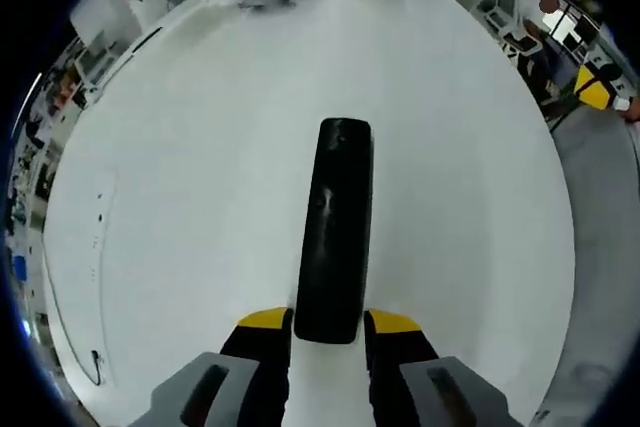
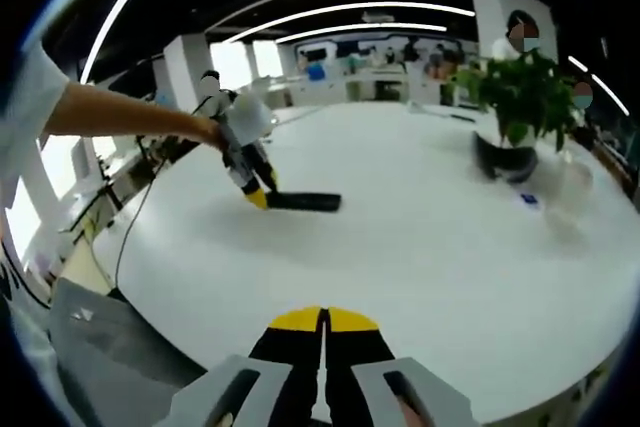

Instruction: Press the specified remote control buttons in sequence, fully releasing each button before pressing the next.

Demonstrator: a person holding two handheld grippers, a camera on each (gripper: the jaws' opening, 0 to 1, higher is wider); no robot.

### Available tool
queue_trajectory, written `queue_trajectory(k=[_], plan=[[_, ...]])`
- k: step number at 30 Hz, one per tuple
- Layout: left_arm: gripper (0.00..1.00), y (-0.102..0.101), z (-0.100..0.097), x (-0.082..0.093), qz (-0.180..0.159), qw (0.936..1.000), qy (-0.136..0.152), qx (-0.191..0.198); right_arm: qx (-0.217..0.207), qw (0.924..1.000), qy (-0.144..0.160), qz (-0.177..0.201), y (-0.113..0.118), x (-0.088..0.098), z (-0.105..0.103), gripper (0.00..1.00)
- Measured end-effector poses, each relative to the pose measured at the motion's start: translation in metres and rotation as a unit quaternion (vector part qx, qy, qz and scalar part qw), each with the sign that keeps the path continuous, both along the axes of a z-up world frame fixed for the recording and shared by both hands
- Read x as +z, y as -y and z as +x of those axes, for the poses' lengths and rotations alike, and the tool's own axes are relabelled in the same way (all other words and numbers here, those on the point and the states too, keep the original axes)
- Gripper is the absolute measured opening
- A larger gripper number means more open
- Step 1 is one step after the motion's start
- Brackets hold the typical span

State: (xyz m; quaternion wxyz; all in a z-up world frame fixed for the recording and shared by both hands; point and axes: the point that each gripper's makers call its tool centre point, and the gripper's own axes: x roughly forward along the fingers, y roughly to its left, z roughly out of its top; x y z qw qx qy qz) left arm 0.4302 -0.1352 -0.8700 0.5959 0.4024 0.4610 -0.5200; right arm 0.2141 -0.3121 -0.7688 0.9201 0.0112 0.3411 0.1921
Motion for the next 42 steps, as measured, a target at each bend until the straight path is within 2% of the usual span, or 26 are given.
queue_trajectory(k=[11,18,26,32,42], plan=[[0.23,0.002,-0.005,0.001,0.021,0.9997,0.009,-0.008,0.002,1.0000,0.003,-0.002,0.000,0.001,0.000,0.00],[0.22,0.001,-0.010,0.001,0.034,0.9994,0.008,0.006,0.002,1.0000,0.009,0.000,0.000,0.003,0.001,0.00],[0.21,0.001,-0.017,0.002,0.030,0.9993,0.008,0.019,0.005,0.9999,0.011,-0.002,-0.001,0.004,0.001,0.00],[0.21,0.002,-0.027,0.002,0.046,0.9988,0.006,0.012,0.008,0.9999,0.013,-0.004,-0.001,0.004,0.001,0.00],[0.21,0.001,-0.042,0.002,0.050,0.9986,0.005,0.017,0.010,0.9998,0.016,-0.005,-0.002,0.004,0.001,0.00]])
